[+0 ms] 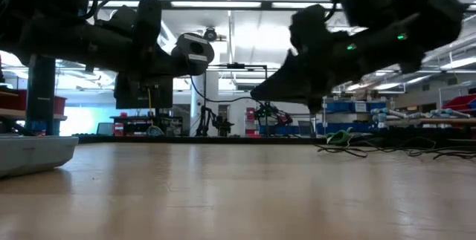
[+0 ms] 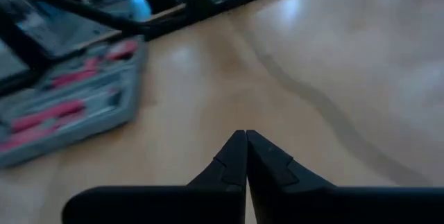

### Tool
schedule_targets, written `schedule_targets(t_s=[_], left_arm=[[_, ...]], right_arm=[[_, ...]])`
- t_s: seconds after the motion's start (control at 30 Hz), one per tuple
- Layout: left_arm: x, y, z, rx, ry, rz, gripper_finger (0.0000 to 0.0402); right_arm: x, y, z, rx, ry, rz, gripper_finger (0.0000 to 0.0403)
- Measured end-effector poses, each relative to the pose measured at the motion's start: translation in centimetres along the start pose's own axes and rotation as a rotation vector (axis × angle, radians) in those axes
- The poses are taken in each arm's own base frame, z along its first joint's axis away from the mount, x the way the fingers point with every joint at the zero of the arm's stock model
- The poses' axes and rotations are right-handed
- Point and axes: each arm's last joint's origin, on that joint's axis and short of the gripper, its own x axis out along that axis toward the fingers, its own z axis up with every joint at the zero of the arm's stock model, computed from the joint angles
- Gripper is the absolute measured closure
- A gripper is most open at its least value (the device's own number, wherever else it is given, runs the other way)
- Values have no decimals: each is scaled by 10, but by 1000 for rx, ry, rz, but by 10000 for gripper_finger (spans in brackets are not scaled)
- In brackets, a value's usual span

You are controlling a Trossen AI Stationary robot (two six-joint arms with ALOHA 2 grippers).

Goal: Coil cords
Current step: Coil the black wire onto the spool

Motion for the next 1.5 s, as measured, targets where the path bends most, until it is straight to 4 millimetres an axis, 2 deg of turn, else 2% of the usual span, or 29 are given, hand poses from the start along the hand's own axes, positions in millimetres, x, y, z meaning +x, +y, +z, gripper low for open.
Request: schedule_targets(t_s=[0.27,0.43,0.6,0.8,1.03,1.23,1.5], left_arm=[[3,2,2,27,-9,13,402],[2,2,2,45,-11,12,402],[3,1,3,31,-22,6,402],[5,3,5,30,-30,20,402],[12,3,9,18,-41,10,402],[21,-3,16,71,-53,-16,402],[23,-2,15,82,-36,-18,402]], right_arm=[[16,-5,27,-205,-60,-24,354],[26,-3,33,-361,59,-61,323],[35,-8,44,-441,172,-128,296],[40,-17,55,-437,167,-162,287],[40,-27,52,-434,233,-144,290],[40,-27,52,-417,237,-100,291],[42,-23,61,-356,141,-82,291]])
